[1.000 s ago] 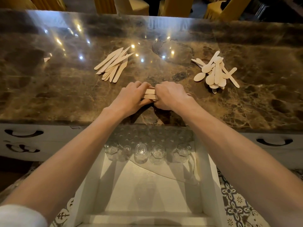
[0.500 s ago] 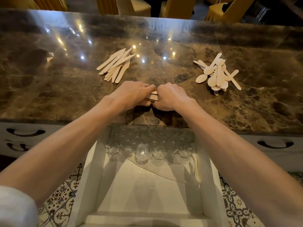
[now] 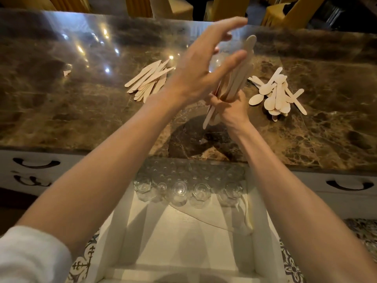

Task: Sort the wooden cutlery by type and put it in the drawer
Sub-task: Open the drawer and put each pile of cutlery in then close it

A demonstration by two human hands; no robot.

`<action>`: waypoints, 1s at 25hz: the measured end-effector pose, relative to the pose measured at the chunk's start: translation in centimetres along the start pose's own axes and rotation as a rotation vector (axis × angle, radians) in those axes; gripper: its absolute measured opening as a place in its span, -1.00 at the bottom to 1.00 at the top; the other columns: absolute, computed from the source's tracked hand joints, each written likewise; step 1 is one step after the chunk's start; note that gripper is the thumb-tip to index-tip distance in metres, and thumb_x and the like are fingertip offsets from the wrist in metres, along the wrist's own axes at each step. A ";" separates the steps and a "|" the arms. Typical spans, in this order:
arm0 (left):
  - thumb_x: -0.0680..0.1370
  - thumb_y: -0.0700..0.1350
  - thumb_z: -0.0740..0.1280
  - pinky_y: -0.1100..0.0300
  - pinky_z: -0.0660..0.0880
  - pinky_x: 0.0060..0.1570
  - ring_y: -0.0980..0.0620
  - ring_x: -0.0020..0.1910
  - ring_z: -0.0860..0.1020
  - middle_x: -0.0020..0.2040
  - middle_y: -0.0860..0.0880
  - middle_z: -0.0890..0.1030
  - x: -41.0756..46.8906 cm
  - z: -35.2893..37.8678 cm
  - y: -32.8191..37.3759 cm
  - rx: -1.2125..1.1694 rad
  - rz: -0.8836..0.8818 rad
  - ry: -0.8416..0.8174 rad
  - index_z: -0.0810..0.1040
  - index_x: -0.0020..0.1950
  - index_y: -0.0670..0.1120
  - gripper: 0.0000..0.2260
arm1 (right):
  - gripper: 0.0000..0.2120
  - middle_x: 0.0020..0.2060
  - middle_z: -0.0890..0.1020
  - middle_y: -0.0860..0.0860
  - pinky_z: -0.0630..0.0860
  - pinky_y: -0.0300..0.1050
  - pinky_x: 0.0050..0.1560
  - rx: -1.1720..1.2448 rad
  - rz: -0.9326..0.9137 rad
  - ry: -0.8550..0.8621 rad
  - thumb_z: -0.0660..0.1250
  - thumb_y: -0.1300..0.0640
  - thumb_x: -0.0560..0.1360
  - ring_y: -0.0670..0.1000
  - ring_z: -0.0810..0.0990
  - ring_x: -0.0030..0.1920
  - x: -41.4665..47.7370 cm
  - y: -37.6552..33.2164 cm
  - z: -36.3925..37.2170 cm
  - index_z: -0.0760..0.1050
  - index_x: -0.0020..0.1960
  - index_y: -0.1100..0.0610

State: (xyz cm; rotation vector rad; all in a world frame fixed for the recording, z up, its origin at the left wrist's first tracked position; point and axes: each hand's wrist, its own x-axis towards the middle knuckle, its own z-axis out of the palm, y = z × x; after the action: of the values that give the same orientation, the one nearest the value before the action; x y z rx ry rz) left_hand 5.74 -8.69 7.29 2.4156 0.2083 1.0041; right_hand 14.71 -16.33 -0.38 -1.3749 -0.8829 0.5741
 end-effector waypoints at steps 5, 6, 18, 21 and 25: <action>0.60 -0.12 0.20 0.15 0.51 -0.08 0.04 -0.10 0.56 0.05 -0.09 0.57 -1.1 2.6 -0.8 0.060 0.035 -0.017 0.45 0.25 -0.24 -0.71 | -0.87 -0.54 0.52 -0.06 0.41 -0.26 -0.51 -0.168 0.013 -0.036 0.31 0.18 0.27 -0.19 0.47 -0.53 -0.4 1.1 0.3 0.43 -0.44 0.14; 0.60 -0.16 0.21 0.17 0.51 -0.14 0.04 -0.17 0.55 0.01 -0.10 0.57 -1.7 2.8 -0.9 0.037 0.049 0.024 0.41 0.29 -0.26 -0.70 | -0.86 -0.53 0.50 -0.04 0.37 -0.31 -0.52 -0.186 0.008 -0.053 0.29 0.17 0.27 -0.20 0.45 -0.54 -0.4 1.1 0.4 0.41 -0.44 0.14; 0.61 -0.14 0.17 0.26 0.51 -0.24 0.09 -0.13 0.57 0.06 -0.09 0.61 -1.6 2.3 -1.3 0.254 0.124 0.148 0.41 0.33 -0.23 -0.69 | -0.67 -0.60 0.52 -0.26 0.32 -0.47 -0.51 -0.135 -0.032 -0.089 0.42 0.37 0.38 -0.28 0.47 -0.54 0.0 2.2 1.2 0.39 -0.40 0.05; 0.63 -0.07 0.10 0.31 0.43 -0.15 0.08 -0.08 0.53 -0.05 -0.04 0.64 -1.7 2.0 -1.7 0.348 0.047 0.057 0.62 0.06 -0.11 -0.70 | -0.71 -0.57 0.55 -0.26 0.34 -0.46 -0.50 -0.136 -0.031 -0.059 0.43 0.35 0.38 -0.28 0.50 -0.51 -0.1 2.4 1.3 0.42 -0.35 0.04; 0.63 0.09 0.01 0.52 0.29 -0.12 0.15 -0.05 0.54 0.02 -0.01 0.65 -0.9 1.3 -1.4 0.320 -0.023 -0.086 0.60 0.11 -0.07 -0.58 | -0.84 -0.44 0.53 -0.15 0.38 -0.46 -0.43 -0.199 -0.084 -0.004 0.42 0.32 0.38 -0.31 0.51 -0.43 -0.1 2.4 1.5 0.46 -0.29 0.18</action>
State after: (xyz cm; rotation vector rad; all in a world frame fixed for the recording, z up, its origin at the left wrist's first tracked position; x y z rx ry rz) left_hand 6.07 -8.34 5.26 2.7307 0.3912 0.9117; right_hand 13.73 -15.17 -2.77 -1.5082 -1.0175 0.4337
